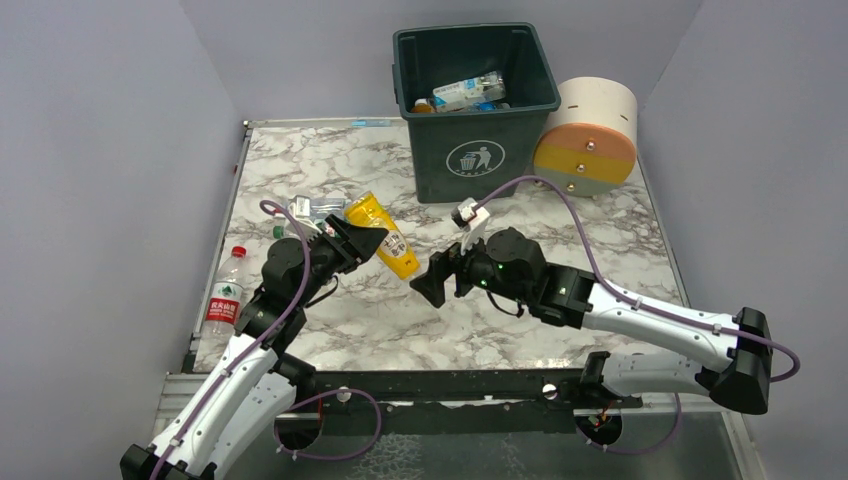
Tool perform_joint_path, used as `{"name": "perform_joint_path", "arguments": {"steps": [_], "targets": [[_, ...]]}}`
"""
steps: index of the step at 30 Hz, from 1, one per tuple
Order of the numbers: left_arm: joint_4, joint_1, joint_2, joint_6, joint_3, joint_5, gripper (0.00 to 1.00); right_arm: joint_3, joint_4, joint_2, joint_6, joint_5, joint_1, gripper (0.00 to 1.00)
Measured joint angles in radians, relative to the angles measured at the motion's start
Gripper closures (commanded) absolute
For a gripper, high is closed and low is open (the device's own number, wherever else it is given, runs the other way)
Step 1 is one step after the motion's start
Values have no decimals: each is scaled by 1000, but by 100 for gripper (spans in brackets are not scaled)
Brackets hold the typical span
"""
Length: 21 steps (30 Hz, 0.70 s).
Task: Put the plastic bottles in the bin
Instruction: Pick up the plastic bottle at the center of the board.
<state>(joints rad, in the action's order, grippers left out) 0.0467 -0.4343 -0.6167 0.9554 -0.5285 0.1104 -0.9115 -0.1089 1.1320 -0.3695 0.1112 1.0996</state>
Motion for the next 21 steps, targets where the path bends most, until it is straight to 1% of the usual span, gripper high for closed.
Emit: {"name": "perform_joint_path", "arguments": {"steps": [6, 10, 16, 21], "targets": [[-5, 0, -39, -14, -6, 0, 37, -28, -17, -3, 0, 4, 0, 1], [-8, 0, -92, -32, -50, 0, 37, -58, -49, -27, 1, 9, 0, 0], [-58, 0, -195, -67, -166, 0, 37, -103, -100, -116, 3, 39, 0, 0], [-108, 0, -314, -105, -285, 1, 37, -118, -130, -200, 0, 76, 0, 0]]}}
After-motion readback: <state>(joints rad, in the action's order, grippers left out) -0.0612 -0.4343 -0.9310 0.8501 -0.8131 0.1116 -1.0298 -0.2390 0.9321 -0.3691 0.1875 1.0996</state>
